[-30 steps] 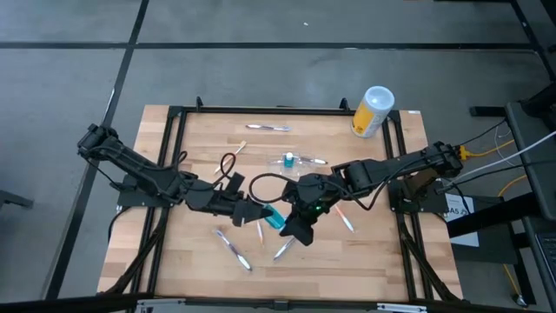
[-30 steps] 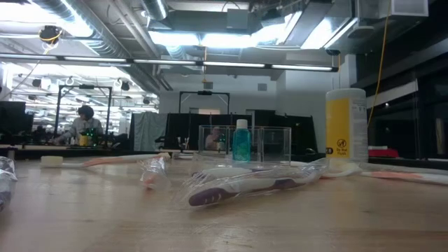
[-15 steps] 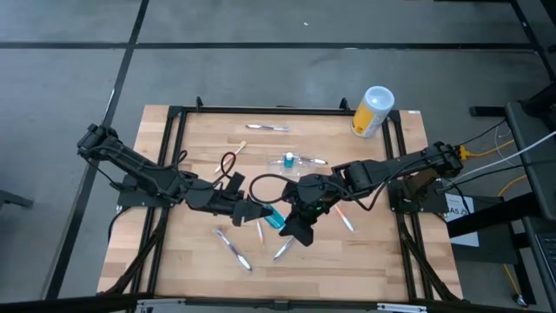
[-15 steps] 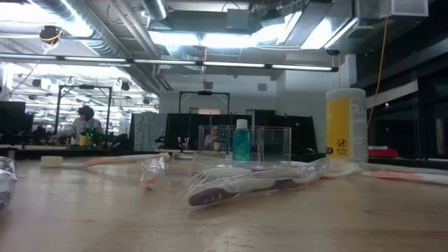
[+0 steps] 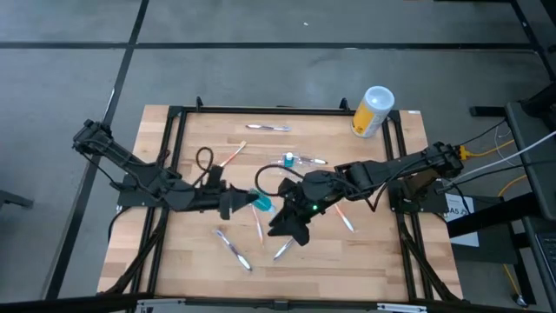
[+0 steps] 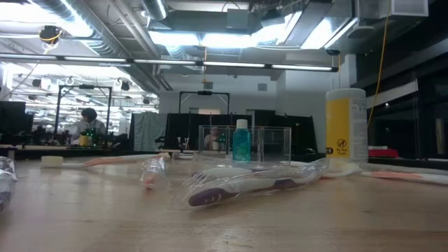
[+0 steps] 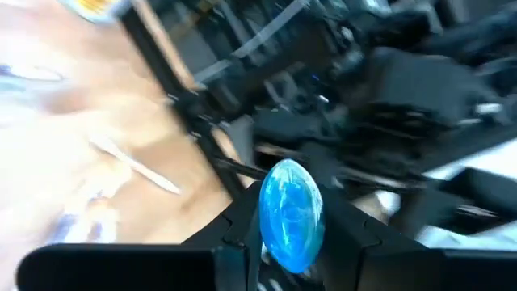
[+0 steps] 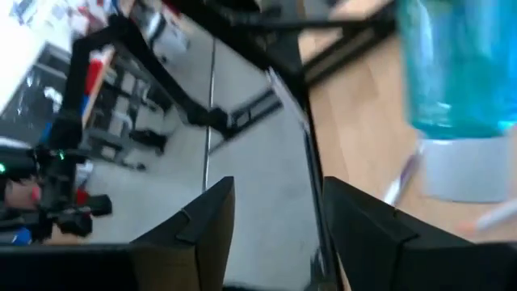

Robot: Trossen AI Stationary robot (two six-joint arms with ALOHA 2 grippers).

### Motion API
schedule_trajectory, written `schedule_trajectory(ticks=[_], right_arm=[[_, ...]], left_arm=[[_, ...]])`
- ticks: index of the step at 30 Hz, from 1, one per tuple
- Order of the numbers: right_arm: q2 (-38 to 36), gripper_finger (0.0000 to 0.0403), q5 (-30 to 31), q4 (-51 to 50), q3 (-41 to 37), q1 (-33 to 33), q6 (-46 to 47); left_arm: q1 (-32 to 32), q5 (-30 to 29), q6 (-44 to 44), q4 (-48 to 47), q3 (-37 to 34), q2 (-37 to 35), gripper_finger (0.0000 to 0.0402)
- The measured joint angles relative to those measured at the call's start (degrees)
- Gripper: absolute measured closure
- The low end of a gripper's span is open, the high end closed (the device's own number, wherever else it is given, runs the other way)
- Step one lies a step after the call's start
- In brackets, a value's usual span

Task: Pick & Place toothbrushing station
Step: Put the blue mouthwash into the middle section of the transparent organizer

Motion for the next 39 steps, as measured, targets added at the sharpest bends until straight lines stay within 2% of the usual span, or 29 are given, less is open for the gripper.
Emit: schedule_trajectory(ticks=[3,7,10,13,17,24,28,33,39], right_arm=[[-0.6,0.0210,6.0,0.8,0.0,0.9,-3.2],[-1.9,0.0209,17.6,0.3,0.0,3.6,-14.7],[-2.3,0.0209,26.6,-0.9,0.1,5.9,-26.3],[-2.1,0.0209,31.9,-3.5,0.1,7.4,-36.6],[-1.5,0.0209,33.4,-3.3,0.1,7.5,-39.5],[-1.6,0.0209,32.7,7.4,0.1,5.2,-38.2],[-1.6,0.0209,31.4,9.2,0.1,4.6,-38.4],[-1.6,0.0209,29.7,9.7,0.1,4.5,-37.7],[-1.6,0.0209,32.1,10.2,0.1,4.4,-37.7]], left_arm=[[-3.4,-10.6,-7.2,-5.5,0.0,-0.7,0.0321],[-8.9,-25.0,-20.3,-10.9,0.0,-0.7,0.0321],[-11.5,-30.8,-28.6,-11.5,-0.9,-0.7,0.0321],[-13.6,-35.2,-33.9,-10.9,-1.1,-0.5,0.0320],[-15.2,-37.8,-32.4,-3.7,-1.1,-0.1,0.0320],[-15.8,-38.4,-16.6,16.9,-1.1,3.0,0.0320],[-15.8,-37.8,-12.1,24.9,-1.1,5.3,0.0321],[-15.0,-36.5,-6.5,30.7,-1.2,6.2,0.0320],[-14.9,-36.1,-2.1,34.1,-1.2,6.3,0.0320]])
